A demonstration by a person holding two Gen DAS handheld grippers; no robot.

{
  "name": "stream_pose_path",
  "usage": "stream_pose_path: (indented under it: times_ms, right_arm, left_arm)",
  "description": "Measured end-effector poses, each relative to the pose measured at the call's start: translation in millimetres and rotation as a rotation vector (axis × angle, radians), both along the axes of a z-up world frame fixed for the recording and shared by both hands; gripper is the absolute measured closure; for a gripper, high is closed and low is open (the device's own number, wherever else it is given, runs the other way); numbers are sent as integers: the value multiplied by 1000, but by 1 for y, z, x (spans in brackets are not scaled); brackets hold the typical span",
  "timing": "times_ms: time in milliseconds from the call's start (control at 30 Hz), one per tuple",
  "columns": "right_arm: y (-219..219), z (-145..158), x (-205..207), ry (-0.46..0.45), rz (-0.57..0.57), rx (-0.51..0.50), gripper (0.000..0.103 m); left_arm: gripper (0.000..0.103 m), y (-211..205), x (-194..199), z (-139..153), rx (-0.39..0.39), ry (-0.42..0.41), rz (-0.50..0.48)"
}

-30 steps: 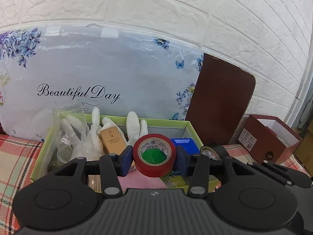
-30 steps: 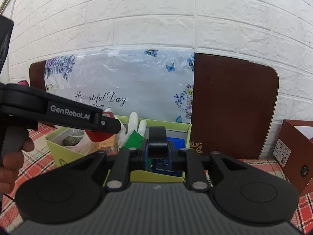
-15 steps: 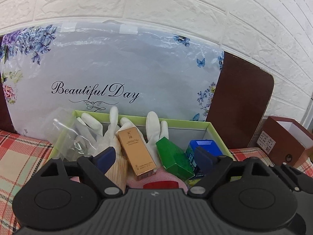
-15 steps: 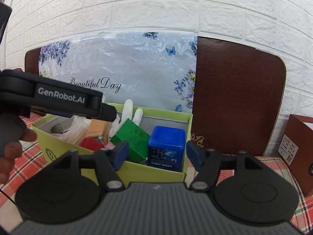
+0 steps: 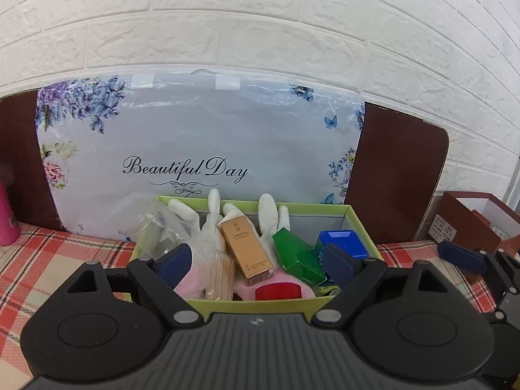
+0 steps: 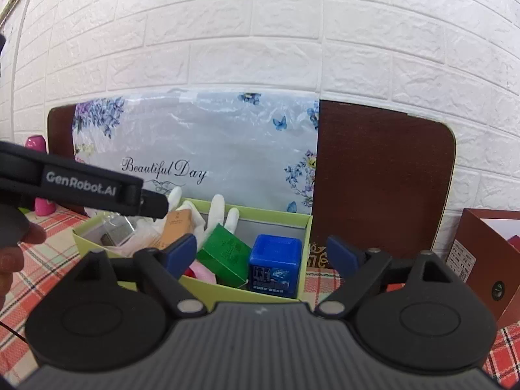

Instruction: Organize objects

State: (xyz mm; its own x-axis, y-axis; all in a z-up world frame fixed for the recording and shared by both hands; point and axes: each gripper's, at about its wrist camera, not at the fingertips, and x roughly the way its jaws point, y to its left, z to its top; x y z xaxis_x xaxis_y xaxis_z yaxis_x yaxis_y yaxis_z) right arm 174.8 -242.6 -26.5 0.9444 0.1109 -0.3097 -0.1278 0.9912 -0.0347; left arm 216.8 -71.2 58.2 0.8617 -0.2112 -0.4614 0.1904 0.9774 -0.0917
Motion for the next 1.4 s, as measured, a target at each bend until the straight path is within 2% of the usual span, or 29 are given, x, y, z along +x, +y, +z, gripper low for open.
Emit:
stream_pose_path:
  times_ms: [33,67,333,633,833,1067,1400]
  right_arm:
    - [0,1,-5,-5,1,3,1]
    - [0,3,-11,-11,4,5,0]
    - [5,8,-53,18,16,-3,0]
    - [2,9,-101,46,-14,64,0]
    - [7,6,-130,57,-17,66,0]
    - [14,-2,-155,80,-13,70,0]
    - [10,-9,-165,98,-55,84,0]
  left_arm:
    - [11,0,-5,1,15,5,16]
    - [11,1,-10,2,31,6,32]
    - [11,13,-57,0,83,13,106]
    - [11,20,-104,-7,110,44,100]
    - [11,27,-132,-13,120,52,103]
    - [11,34,-150,-26,133,76,115]
    - [11,32,-156,-36,153,95,103]
